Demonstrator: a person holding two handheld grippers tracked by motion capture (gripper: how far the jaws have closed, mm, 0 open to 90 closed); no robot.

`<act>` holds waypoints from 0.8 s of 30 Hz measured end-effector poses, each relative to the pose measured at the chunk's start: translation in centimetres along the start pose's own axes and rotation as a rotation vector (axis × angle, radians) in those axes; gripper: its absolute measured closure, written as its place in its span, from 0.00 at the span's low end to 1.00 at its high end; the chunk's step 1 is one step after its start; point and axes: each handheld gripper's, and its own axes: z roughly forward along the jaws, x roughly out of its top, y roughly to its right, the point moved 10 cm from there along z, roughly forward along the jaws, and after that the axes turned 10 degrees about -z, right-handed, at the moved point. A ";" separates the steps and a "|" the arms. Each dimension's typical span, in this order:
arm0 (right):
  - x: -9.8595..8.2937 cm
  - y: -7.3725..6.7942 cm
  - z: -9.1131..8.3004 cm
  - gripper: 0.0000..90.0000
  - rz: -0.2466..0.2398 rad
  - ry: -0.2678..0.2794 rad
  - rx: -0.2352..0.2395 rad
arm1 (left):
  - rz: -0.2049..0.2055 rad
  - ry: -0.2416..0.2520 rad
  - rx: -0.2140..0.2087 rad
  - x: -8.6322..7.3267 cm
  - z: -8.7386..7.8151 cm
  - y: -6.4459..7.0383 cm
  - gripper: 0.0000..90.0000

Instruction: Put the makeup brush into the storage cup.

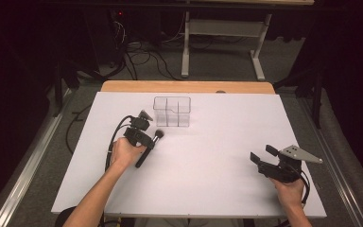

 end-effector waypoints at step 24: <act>0.0 0.0 0.0 0.32 -0.004 0.002 0.001 | 0.022 -0.005 0.040 0.6 1.1 0.4 0.77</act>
